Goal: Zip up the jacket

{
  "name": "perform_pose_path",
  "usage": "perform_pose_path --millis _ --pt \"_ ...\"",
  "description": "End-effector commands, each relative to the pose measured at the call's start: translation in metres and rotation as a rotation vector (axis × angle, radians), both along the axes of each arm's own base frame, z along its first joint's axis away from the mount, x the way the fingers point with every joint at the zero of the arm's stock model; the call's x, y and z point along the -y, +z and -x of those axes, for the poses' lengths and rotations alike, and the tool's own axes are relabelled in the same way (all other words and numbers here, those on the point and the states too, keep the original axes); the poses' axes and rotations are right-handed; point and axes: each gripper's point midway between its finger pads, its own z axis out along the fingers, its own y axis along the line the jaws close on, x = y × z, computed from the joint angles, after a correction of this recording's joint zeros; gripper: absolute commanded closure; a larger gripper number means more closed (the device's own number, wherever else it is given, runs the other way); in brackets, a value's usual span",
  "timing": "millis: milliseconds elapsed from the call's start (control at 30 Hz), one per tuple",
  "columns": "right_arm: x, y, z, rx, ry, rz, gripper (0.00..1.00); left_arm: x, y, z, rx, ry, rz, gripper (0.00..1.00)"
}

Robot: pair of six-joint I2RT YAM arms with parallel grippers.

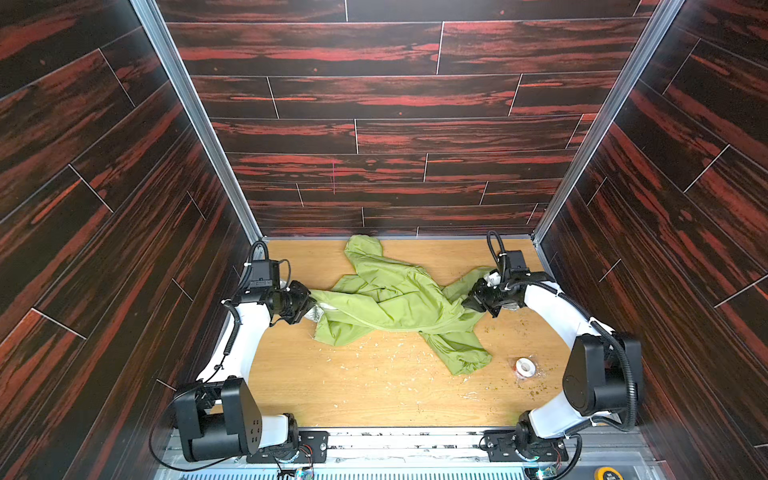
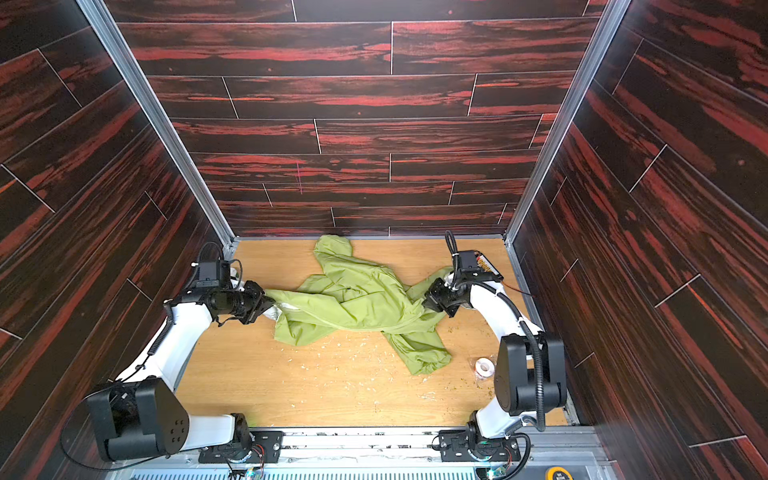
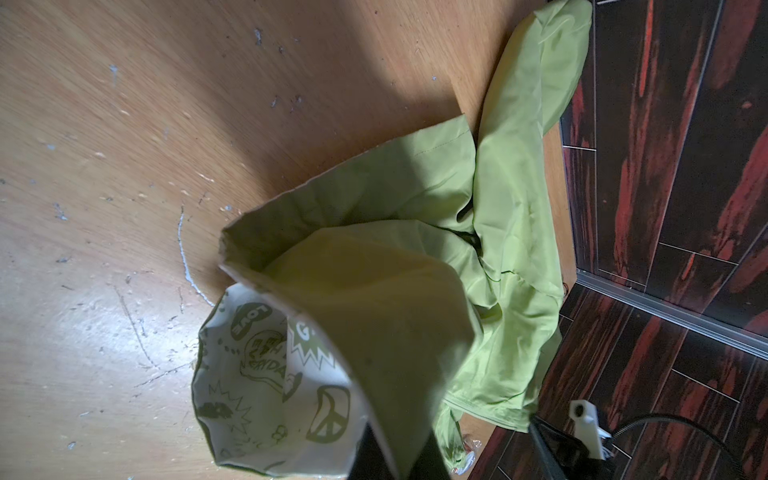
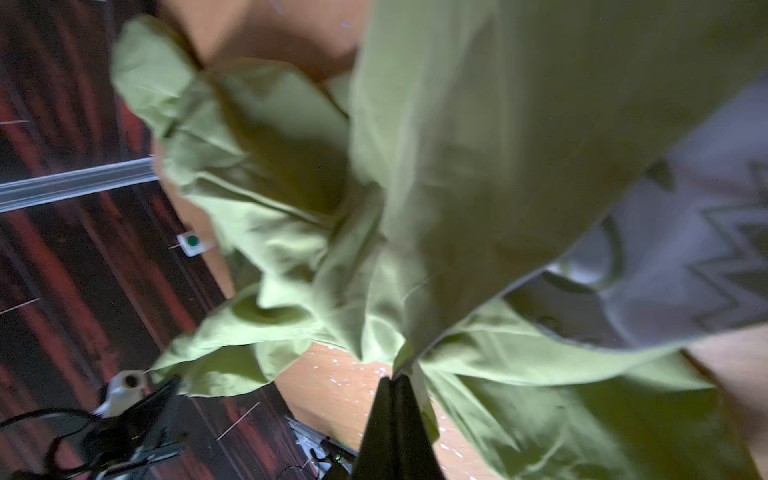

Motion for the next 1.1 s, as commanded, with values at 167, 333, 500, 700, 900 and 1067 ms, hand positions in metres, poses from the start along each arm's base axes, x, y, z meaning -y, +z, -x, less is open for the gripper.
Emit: perform_pose_path --millis 167,333,500,700,900,1067 --pt "0.001 0.034 -0.044 0.079 -0.005 0.004 1.0 0.001 0.013 0.003 0.035 -0.024 -0.002 1.0" --pt "0.027 0.034 -0.076 0.103 -0.06 0.035 1.0 0.0 0.017 -0.001 0.052 -0.015 -0.007 1.0" --pt "0.043 0.014 -0.101 0.073 -0.055 0.08 1.0 0.001 0.017 -0.004 0.051 -0.02 0.003 1.0" --pt "0.051 -0.027 -0.105 -0.015 -0.058 0.13 1.0 0.003 0.012 -0.014 0.036 -0.035 0.024 1.0" --pt "0.062 -0.05 -0.104 -0.054 -0.055 0.186 0.77 0.007 0.008 -0.023 0.022 -0.078 0.033 1.0" --pt "0.071 -0.039 -0.099 -0.035 -0.076 0.206 0.39 0.008 0.007 -0.024 0.013 -0.104 0.03 1.0"
